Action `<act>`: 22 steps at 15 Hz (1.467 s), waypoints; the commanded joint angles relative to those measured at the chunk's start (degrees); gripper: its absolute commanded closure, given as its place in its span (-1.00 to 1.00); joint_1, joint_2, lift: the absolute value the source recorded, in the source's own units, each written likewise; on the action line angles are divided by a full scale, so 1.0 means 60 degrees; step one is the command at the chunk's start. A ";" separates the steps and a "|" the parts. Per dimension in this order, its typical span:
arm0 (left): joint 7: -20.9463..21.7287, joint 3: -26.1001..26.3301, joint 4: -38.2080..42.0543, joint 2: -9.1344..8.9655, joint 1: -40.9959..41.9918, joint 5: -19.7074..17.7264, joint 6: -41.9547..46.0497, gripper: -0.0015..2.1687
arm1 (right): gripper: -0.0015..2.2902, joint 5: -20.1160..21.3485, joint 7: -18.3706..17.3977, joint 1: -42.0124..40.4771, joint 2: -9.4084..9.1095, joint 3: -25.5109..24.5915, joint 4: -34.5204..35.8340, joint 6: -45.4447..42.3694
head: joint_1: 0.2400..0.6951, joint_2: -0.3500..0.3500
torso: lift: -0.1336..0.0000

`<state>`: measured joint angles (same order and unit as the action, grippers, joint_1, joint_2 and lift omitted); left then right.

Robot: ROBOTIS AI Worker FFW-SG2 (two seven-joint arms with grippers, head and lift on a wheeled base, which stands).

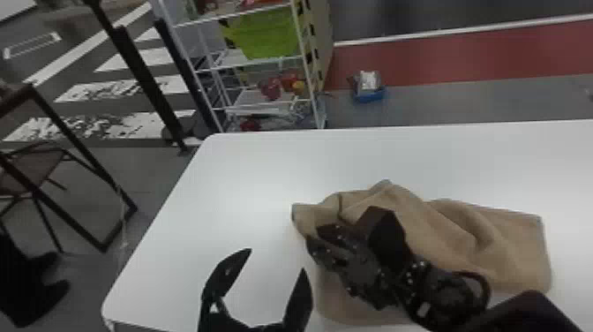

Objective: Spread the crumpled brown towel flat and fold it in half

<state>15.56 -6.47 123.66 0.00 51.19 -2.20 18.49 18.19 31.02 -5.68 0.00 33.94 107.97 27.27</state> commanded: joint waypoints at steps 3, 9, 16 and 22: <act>0.0000 0.0009 0.0000 -0.0025 -0.0007 0.0000 0.0000 -0.95 | -0.99 0.0089 -0.0013 -0.0035 -0.0009 -0.0091 -0.0241 0.0106 | 1.00 1.00 | -1.00; 0.0000 -0.0137 0.0030 -0.0025 -0.0007 0.0044 0.0264 -0.95 | -0.95 -0.1479 0.0338 -0.0621 0.0058 -0.2595 0.1605 0.2099 | 1.00 1.00 | -1.00; 0.0059 -0.0050 0.0088 -0.0025 0.0066 0.1743 0.0469 -0.93 | -0.93 -0.3178 0.0250 -0.0665 0.0044 -0.5979 0.1385 0.2743 | 1.00 0.64 | -1.00; 0.0425 -0.0343 0.0557 -0.0025 0.0154 0.3867 -0.0791 -0.90 | -0.93 -0.3676 0.0250 -0.0050 0.0058 -0.7341 0.0931 0.3270 | 1.00 0.11 | -1.00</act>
<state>17.58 -7.65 125.80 0.00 51.98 18.76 16.57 -3.73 32.44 -7.11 0.31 -8.77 114.16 46.01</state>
